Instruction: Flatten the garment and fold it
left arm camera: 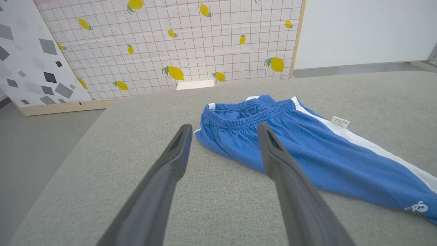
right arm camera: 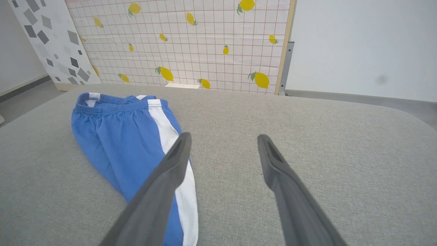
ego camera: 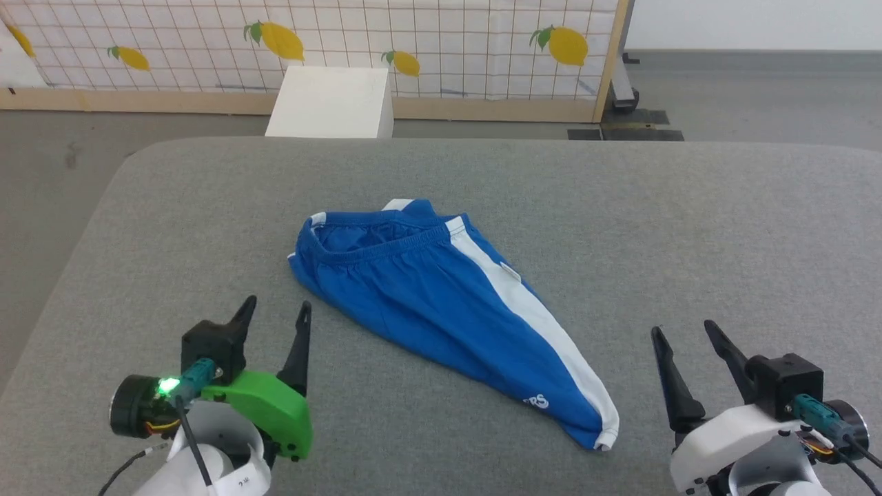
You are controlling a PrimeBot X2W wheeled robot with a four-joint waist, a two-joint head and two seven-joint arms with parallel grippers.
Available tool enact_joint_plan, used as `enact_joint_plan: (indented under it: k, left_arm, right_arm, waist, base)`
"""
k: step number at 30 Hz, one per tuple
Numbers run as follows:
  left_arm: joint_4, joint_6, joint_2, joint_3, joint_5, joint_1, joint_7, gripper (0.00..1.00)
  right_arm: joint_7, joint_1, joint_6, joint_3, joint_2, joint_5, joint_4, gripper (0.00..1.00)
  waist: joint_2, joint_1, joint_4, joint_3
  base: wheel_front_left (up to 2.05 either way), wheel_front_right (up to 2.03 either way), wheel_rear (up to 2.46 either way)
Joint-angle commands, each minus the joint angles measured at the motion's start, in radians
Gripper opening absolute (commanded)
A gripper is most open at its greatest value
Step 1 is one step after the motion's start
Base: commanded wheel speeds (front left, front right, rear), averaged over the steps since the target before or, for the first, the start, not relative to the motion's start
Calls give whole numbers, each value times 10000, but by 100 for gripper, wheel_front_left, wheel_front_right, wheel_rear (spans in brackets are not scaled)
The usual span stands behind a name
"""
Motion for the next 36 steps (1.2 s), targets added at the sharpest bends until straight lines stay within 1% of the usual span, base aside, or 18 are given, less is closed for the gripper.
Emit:
enact_joint_plan:
  k: [1, 5, 7, 10, 14, 17, 19, 21, 27, 31, 33, 36]
  left_arm:
    - [-86, -80, 39, -42, -7, -72, 146, 100]
    - [-244, -532, 105, -321, -172, -507, 868, 100]
    - [-341, -832, 109, -427, -308, -895, 1301, 100]
    - [-453, -1404, 127, -616, -566, -1630, 2121, 100]
    - [-577, -2286, 176, -767, -1229, -2983, 3750, 100]
    - [-538, -2825, 293, -857, -1701, -4031, 5110, 100]
    - [-348, -3136, 303, -799, -2043, -4792, 5856, 100]
    - [89, -3568, 489, -853, -2324, -5607, 6827, 100]
    - [1773, -4124, 681, -633, -3429, -7300, 8968, 100]
    - [2632, -4061, 795, -484, -3985, -8086, 10174, 100]
    - [2840, -4160, 955, -548, -4007, -8378, 10604, 100]
    - [3062, -4254, 1141, -639, -3934, -8619, 10923, 100]
  right_arm:
    - [61, 56, -15, 43, -13, 44, -67, 100]
    - [63, -25, -15, 91, -13, 30, -120, 100]
    - [40, -118, -15, 138, -16, 16, -162, 100]
    - [-23, -292, -15, 203, -14, -2, -212, 100]
    - [-218, -611, -15, 282, 3, 4, -192, 100]
    - [-410, -768, -15, 305, 27, 28, -68, 100]
    - [-558, -863, -15, 344, 43, 48, 35, 100]
    - [-727, -999, -15, 446, 59, 86, 171, 100]
    - [-1176, -1357, -15, 676, 79, 395, 585, 100]
    - [-1480, -1586, -15, 823, 81, 681, 880, 100]
    - [-1623, -1682, -15, 879, 81, 800, 1043, 100]
    - [-1813, -1798, -15, 961, 82, 933, 1260, 100]
  waist:
    - [0, 0, -78, 143]
    - [0, 0, -294, 533]
    - [0, 0, -469, 840]
    - [0, 0, -815, 1363]
    - [0, 0, -1522, 2159]
    - [0, 0, -2030, 2632]
    - [0, 0, -2341, 2924]
    - [0, 0, -2729, 3244]
    - [0, 0, -3542, 3888]
    - [0, 0, -3889, 4262]
    - [0, 0, -4020, 4410]
    - [0, 0, -4142, 4586]
  base:
    - [0, 0, 0]
    - [0, 0, 0]
    - [0, 0, 0]
    - [0, 0, 0]
    - [0, 0, 0]
    - [0, 0, 0]
    - [0, 0, 0]
    - [0, 0, 0]
    - [0, 0, 0]
    - [0, 0, 0]
    - [0, 0, 0]
    - [0, 0, 0]
